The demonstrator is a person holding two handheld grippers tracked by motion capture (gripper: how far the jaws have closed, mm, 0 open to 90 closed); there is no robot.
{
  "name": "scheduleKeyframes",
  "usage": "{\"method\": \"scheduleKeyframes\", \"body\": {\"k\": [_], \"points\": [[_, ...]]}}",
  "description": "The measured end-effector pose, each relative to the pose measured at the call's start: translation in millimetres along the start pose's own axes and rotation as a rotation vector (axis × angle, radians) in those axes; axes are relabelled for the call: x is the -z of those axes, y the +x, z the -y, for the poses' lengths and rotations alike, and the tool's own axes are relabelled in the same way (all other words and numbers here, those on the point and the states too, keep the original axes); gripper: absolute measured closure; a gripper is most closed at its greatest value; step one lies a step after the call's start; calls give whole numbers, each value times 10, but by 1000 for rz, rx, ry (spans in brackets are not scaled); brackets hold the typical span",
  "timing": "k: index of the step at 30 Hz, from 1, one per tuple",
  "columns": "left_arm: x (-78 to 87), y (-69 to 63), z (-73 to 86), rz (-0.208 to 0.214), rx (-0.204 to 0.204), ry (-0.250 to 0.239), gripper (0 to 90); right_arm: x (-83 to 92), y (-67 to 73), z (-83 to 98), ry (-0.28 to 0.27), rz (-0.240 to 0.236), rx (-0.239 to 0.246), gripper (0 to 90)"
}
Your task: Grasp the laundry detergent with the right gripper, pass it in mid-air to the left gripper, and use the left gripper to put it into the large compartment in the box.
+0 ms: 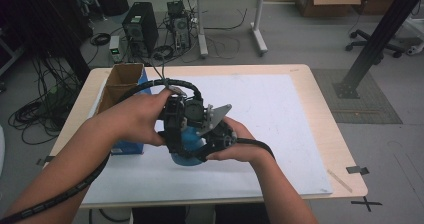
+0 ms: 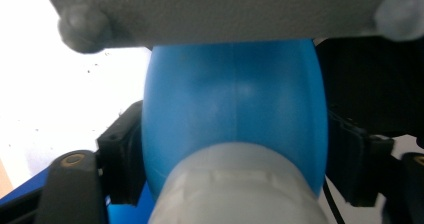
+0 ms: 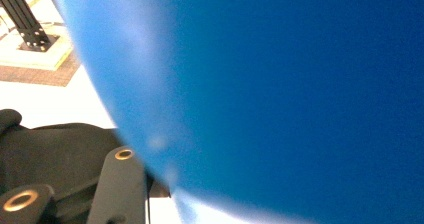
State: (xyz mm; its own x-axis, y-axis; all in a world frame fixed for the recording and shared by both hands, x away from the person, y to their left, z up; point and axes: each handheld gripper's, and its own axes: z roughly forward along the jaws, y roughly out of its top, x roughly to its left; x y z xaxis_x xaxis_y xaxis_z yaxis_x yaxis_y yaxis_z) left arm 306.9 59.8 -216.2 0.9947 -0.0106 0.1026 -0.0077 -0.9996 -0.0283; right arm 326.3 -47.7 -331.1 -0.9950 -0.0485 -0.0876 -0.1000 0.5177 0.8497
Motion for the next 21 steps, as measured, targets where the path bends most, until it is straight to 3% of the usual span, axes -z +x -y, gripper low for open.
{"method": "scheduleKeyframes", "body": {"k": [11, 21], "points": [[6, -11, -28, -39, -20, 18, 370, 24, 9, -4, -1, 4, 2, 458], [-9, -23, -59, -47, -30, 33, 384, 20, 31, 4, 4, 23, -3, 459]]}}
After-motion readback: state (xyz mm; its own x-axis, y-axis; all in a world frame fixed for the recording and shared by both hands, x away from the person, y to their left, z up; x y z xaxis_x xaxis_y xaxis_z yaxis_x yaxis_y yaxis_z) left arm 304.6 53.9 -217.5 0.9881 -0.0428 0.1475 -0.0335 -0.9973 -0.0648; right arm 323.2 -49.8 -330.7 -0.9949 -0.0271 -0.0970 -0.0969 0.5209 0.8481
